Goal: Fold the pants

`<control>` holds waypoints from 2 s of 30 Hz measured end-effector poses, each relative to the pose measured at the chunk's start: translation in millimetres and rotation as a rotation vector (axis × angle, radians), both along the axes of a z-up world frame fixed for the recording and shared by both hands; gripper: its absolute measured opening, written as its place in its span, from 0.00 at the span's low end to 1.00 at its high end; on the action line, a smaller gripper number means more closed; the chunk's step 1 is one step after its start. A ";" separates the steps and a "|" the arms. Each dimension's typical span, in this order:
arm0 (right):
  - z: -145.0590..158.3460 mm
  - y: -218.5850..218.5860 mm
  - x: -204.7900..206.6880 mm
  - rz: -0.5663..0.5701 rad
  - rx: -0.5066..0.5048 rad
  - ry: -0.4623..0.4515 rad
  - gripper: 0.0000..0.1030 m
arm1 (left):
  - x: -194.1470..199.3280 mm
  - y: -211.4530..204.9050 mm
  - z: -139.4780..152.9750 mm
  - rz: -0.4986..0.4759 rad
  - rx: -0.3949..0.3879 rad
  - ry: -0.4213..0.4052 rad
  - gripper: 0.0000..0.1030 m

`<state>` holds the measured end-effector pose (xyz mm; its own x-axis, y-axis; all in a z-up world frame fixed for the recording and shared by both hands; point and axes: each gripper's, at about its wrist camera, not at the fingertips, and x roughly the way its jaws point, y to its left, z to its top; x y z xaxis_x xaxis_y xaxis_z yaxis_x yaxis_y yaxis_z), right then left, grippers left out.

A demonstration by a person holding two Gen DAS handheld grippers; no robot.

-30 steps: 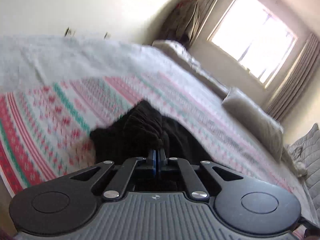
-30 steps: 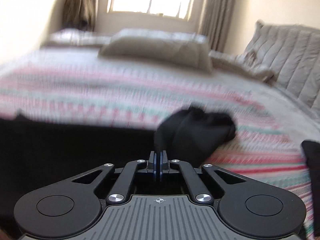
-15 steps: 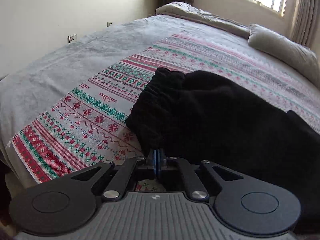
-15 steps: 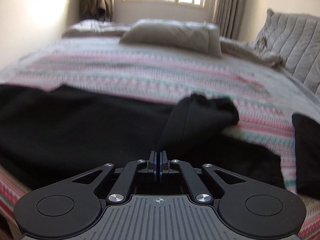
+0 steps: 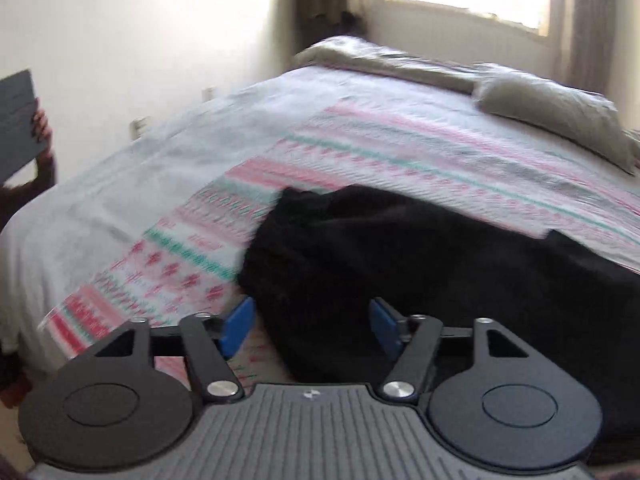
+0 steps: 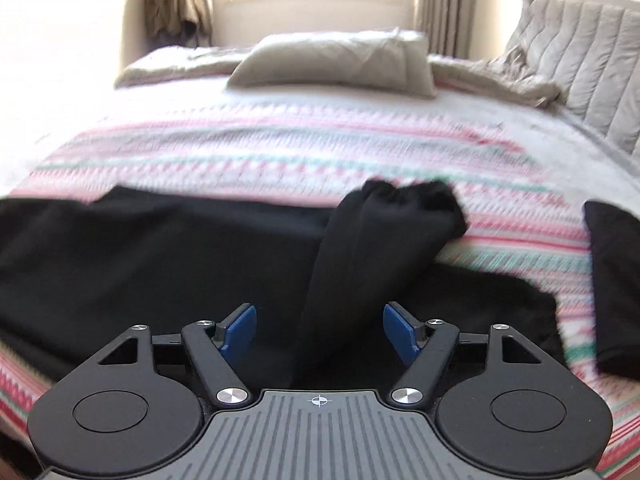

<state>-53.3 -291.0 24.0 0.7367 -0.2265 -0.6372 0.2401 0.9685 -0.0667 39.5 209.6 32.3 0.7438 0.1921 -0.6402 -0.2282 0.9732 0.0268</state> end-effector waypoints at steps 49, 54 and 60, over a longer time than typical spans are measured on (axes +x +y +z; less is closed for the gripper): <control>-36.1 -188.0 -19.0 -0.517 0.307 -0.173 0.09 | 62.5 -257.2 -76.3 -0.827 -0.042 0.036 0.93; -34.4 -193.4 -29.6 -0.482 0.364 -0.211 0.16 | 63.7 -260.2 -76.9 -0.855 -0.062 0.035 0.92; -33.9 -205.0 -40.6 -0.462 0.503 -0.289 0.44 | 53.0 -266.5 -75.0 -0.974 -0.123 0.010 0.87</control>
